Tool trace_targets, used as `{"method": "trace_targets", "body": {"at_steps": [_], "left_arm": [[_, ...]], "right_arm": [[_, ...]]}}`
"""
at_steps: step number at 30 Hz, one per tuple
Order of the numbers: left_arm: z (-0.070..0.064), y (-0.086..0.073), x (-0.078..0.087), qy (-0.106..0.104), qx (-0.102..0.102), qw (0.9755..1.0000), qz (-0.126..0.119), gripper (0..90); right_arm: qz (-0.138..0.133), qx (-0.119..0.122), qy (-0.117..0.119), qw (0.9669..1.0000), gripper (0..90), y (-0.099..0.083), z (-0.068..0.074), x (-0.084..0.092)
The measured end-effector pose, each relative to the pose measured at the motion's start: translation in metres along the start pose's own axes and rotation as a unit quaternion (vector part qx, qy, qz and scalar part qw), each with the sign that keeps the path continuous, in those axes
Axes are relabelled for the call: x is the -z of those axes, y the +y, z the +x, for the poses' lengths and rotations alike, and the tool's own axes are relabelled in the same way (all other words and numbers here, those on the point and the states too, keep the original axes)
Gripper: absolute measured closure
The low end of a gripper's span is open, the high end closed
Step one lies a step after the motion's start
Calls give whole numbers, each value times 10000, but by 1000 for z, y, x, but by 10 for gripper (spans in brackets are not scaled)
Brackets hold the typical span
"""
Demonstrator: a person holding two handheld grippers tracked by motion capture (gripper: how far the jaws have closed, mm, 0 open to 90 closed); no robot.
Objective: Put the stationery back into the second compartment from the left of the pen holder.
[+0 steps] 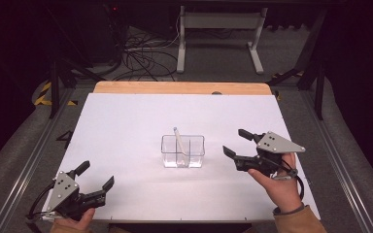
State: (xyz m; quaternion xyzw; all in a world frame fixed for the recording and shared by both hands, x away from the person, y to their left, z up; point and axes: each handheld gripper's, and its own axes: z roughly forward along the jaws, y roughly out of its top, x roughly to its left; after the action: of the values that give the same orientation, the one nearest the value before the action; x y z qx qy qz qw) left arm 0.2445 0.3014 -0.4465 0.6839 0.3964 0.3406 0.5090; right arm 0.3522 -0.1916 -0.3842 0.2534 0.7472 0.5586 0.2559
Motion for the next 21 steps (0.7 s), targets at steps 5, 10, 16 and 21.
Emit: {"method": "trace_targets", "body": {"at_steps": [5, 10, 16, 21], "left_arm": [[-1, 0, -1, -24, -30, 10000, 17, 98], [-3, 0, -2, -37, -72, 10000, 36, 98], [-4, 0, -2, -37, -112, 9999, 49, 98], [-4, 0, -2, -53, -117, 9999, 61, 98]], "right_arm": [[84, -30, -44, 10000, 250, -16, -4, 10], [48, -39, -67, 10000, 251, -33, -5, 15], [115, -86, -149, 9998, 259, -53, -7, 19], [256, -60, -530, 9982, 270, -71, -8, 21]]}}
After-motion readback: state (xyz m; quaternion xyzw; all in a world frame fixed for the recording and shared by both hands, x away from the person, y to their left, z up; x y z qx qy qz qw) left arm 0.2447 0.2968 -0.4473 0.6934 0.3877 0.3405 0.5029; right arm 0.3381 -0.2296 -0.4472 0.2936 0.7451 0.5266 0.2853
